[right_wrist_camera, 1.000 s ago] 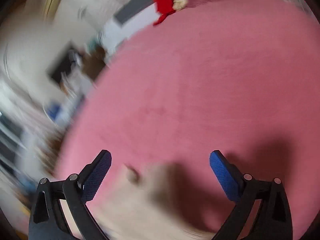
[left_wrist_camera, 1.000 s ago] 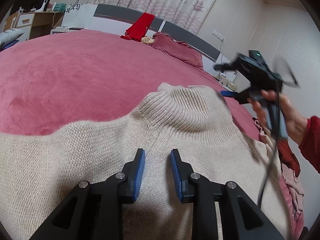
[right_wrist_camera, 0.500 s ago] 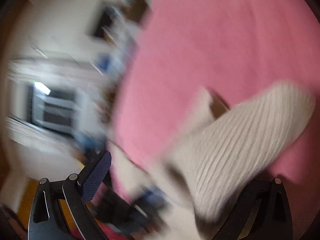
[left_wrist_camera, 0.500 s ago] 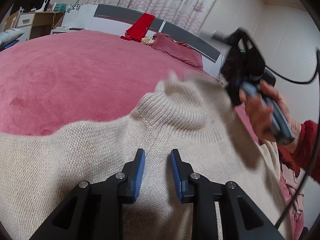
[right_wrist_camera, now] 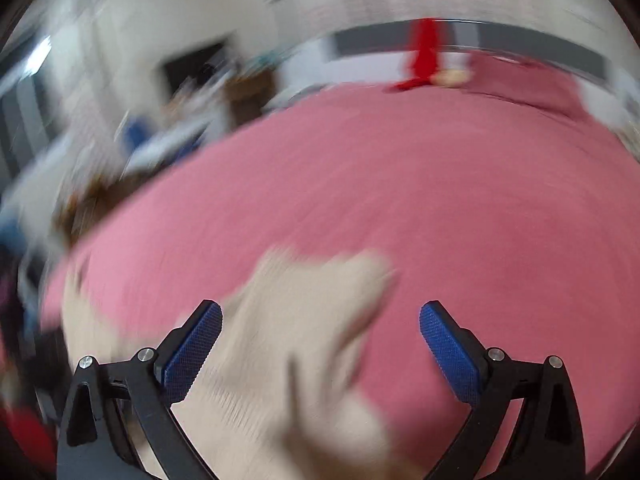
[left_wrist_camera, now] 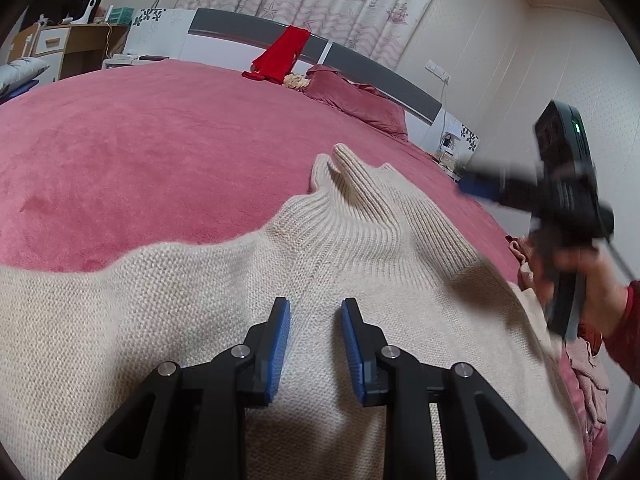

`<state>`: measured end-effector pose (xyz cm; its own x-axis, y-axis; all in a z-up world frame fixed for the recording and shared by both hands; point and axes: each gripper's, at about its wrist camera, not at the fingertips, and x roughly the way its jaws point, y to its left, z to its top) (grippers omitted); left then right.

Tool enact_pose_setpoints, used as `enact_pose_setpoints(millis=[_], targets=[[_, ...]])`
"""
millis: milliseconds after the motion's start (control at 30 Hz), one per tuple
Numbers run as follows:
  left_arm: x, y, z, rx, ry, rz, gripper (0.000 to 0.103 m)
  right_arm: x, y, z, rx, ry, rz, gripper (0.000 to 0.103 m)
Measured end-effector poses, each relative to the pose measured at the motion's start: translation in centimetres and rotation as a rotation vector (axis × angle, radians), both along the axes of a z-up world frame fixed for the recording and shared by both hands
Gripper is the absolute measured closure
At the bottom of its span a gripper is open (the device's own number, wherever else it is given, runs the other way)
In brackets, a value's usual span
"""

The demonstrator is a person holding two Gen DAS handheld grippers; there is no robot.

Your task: Fold clothes

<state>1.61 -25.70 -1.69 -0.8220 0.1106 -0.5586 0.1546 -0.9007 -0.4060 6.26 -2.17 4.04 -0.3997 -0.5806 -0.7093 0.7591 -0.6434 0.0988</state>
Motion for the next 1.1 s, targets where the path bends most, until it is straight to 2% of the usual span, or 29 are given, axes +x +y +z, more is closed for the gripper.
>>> enact_pose_setpoints(millis=[67, 100, 133, 167, 200, 300, 367, 467, 567, 667, 733, 800, 867, 933, 1000, 1033, 1100], targets=[[0.0, -0.1, 0.0, 0.003, 0.001, -0.001, 0.077, 0.9, -3.1, -3.2, 0.178, 0.007, 0.102, 0.003], [0.0, -0.1, 0.0, 0.004, 0.001, -0.002, 0.077, 0.1, -3.1, -5.3, 0.314, 0.03, 0.08, 0.003], [0.0, -0.2, 0.0, 0.005, 0.001, -0.002, 0.077, -1.1, -1.9, -6.6, 0.338, 0.019, 0.062, 0.003], [0.1, -0.2, 0.0, 0.007, 0.002, -0.003, 0.077, -2.4, -0.1, -6.6, 0.27, -0.009, 0.012, 0.003], [0.1, -0.3, 0.0, 0.008, 0.003, -0.004, 0.077, -3.5, 1.4, -6.5, 0.252, -0.012, -0.069, 0.003], [0.1, -0.4, -0.1, 0.01, 0.005, -0.008, 0.077, -6.2, 4.4, -6.3, 0.275, 0.006, -0.24, 0.003], [0.2, -0.5, 0.0, 0.009, 0.006, -0.01, 0.077, -6.9, 4.8, -6.1, 0.33, 0.056, -0.275, 0.003], [0.2, -0.6, 0.0, 0.012, 0.006, -0.01, 0.077, -7.2, 4.2, -5.1, 0.326, 0.097, -0.335, 0.003], [0.1, -0.8, 0.0, 0.011, 0.007, -0.01, 0.077, -7.2, 3.8, -2.1, 0.17, 0.131, -0.388, 0.003], [0.1, -0.9, 0.0, 0.01, 0.008, -0.009, 0.077, -6.1, 2.4, -0.1, 0.046, 0.192, -0.271, 0.003], [0.1, -0.9, 0.0, 0.012, 0.008, -0.01, 0.077, -5.6, -0.5, -0.5, 0.149, 0.212, -0.131, 0.003], [0.0, -0.9, -0.1, 0.014, 0.01, -0.011, 0.077, -4.6, -3.7, -1.9, 0.246, 0.189, 0.043, 0.003], [0.1, -0.8, -0.1, 0.018, 0.013, -0.011, 0.077, -3.1, -6.5, -3.3, 0.268, 0.146, 0.193, 0.003], [0.2, -0.8, -0.2, 0.021, 0.016, -0.011, 0.077, -2.2, -8.8, -3.0, 0.217, 0.099, 0.288, 0.003], [0.3, -0.9, -0.2, 0.023, 0.017, -0.011, 0.077, -2.5, -10.1, -3.2, 0.195, -0.001, 0.322, 0.003], [0.3, -0.9, -0.2, 0.023, 0.017, -0.011, 0.077, -3.1, -10.2, -4.0, 0.228, -0.04, 0.302, 0.003], [0.4, -0.9, -0.2, 0.023, 0.017, -0.009, 0.077, -5.5, -9.5, -6.4, 0.336, -0.084, 0.18, 0.003]])
